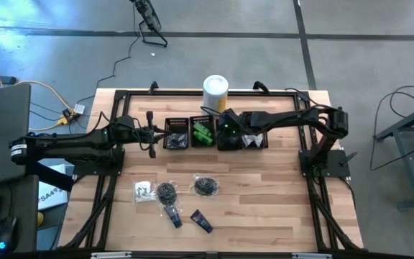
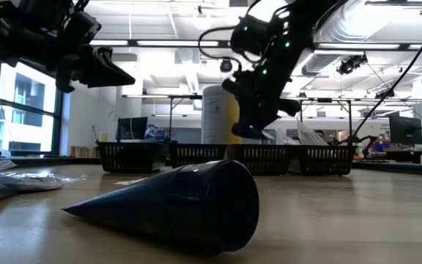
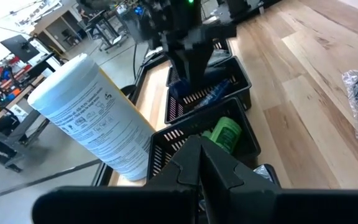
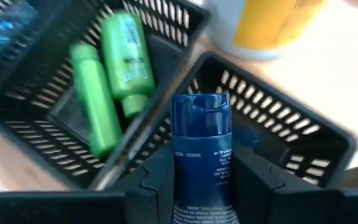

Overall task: Pick & Place Travel size toiletries
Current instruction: Put the right shave cream into the middle right black bin, then put the right hairbrush into the left black bin

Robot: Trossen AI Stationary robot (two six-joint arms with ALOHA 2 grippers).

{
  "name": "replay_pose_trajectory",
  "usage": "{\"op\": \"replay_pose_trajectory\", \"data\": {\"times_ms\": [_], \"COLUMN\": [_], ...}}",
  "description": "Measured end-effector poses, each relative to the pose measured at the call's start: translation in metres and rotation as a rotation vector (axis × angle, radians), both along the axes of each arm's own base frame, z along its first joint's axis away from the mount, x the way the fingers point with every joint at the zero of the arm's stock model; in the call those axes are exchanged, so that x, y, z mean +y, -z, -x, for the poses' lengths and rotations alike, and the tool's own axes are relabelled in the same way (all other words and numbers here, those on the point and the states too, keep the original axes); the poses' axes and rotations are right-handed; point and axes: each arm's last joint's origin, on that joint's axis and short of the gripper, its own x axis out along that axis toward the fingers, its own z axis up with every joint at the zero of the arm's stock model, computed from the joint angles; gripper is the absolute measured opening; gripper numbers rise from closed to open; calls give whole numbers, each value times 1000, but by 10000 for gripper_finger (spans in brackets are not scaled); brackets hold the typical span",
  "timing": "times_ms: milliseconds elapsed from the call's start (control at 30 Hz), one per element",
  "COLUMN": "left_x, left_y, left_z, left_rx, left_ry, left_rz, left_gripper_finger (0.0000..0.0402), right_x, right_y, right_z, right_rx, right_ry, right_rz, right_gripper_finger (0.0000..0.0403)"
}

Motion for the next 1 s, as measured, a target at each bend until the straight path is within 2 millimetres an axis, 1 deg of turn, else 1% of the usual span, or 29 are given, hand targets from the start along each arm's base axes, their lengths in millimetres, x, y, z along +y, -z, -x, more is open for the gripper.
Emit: {"op": "replay_pose_trajectory", "data": {"times_ms": [100, 467, 600, 867, 1000], "left_x": [0, 0, 0, 0, 0], "left_y": [0, 0, 0, 0, 0], "left_z": [0, 0, 0, 0, 0], "left_rx": [-1, -4, -4, -3, -3], "left_ry": [-1, 2, 3, 4, 4], "left_rz": [5, 5, 5, 6, 6], "left_gripper_finger": [0, 0, 0, 0, 0], "right_x": [0, 1, 1, 1, 0], "right_y": [8, 11, 11, 11, 10], "right_z": [1, 1, 1, 1, 2], "right_rx": [40, 66, 77, 84, 85], "right_ry": [8, -23, -50, -71, -76], "right_rz": [-13, -26, -16, -9, -6], "right_gripper_finger": [117, 120, 135, 181, 194]}}
